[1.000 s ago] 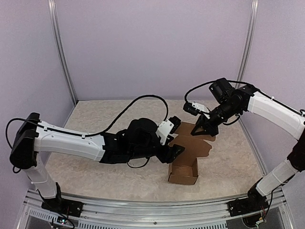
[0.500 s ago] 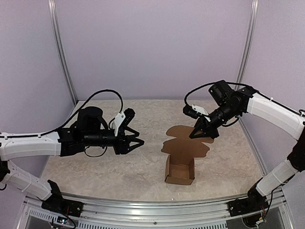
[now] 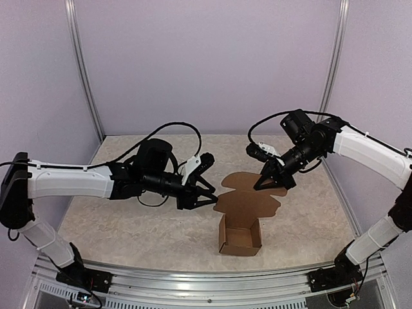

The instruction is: Fold the paper box

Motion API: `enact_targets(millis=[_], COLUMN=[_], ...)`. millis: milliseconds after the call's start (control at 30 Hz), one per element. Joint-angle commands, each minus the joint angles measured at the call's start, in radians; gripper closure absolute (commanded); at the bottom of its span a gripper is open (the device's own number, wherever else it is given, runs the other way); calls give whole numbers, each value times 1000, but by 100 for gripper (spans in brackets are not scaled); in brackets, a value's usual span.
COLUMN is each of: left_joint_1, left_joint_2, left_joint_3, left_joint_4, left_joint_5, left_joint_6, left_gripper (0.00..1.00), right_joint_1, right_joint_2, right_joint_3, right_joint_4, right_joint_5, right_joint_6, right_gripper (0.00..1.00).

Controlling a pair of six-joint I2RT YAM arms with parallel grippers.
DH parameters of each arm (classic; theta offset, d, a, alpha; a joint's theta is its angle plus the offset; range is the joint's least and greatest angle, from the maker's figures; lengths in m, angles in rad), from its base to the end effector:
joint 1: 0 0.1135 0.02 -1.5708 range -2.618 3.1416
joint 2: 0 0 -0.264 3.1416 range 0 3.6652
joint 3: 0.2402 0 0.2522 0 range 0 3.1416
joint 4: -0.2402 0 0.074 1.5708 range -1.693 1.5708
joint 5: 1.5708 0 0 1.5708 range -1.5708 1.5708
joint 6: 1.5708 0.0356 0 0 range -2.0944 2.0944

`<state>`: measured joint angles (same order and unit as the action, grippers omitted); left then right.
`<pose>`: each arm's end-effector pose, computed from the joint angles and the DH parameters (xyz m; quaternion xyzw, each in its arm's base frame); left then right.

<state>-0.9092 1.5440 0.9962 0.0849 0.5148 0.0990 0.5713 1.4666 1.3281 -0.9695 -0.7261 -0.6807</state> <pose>0.1995 -0.2847 0.2542 0.5145 0.6554 -0.3995 0.3822 0.2298 0.1758 0.3116 -0.5991 0.6897 0.3334 0.2330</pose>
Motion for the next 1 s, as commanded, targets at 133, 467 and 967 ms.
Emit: enact_targets(millis=[133, 467, 967], left_joint_1=[76, -10, -55], left_joint_2=[-51, 116, 162], left_joint_3=[4, 149, 92], left_joint_4=[-154, -174, -6], left_joint_5=[-7, 78, 249], left_joint_6=[101, 144, 66], left_gripper=[62, 52, 42], right_joint_1=[20, 25, 25], right_joint_2=[-36, -19, -3], right_joint_3=[19, 34, 28], right_joint_4=[-57, -37, -14], right_joint_5=[-78, -76, -76], right_joint_6=[-46, -12, -2], right_gripper=[100, 100, 100])
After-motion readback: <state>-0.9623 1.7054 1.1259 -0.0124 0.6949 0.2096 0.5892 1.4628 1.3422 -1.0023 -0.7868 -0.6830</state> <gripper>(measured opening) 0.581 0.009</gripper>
